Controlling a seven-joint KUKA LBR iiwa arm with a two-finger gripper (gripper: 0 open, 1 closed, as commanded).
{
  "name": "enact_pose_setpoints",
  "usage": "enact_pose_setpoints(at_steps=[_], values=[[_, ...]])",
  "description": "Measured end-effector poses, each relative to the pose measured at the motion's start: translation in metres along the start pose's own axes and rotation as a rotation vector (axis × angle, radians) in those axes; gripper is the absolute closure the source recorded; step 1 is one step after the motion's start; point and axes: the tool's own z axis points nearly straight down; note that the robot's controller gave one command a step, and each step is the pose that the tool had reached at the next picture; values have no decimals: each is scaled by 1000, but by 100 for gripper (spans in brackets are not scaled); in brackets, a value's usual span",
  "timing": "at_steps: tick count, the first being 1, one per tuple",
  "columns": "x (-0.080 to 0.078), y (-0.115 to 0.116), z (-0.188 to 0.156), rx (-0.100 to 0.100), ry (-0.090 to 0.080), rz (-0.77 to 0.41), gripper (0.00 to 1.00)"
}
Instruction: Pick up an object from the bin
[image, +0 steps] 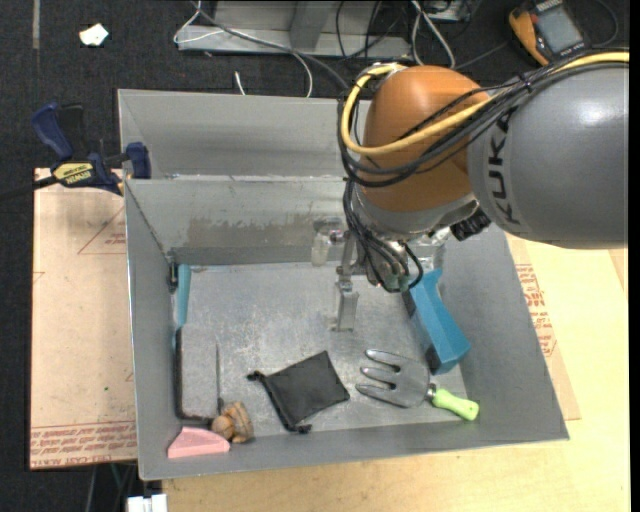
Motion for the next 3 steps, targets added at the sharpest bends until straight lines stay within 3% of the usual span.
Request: enact_pose_setpoints(at_steps=[1,2,3], values=[[-1,-1,-5,-1,-8,3,0],[27,9,60,0,-9,-142,0],[76,24,79,0,-13,-272,0]])
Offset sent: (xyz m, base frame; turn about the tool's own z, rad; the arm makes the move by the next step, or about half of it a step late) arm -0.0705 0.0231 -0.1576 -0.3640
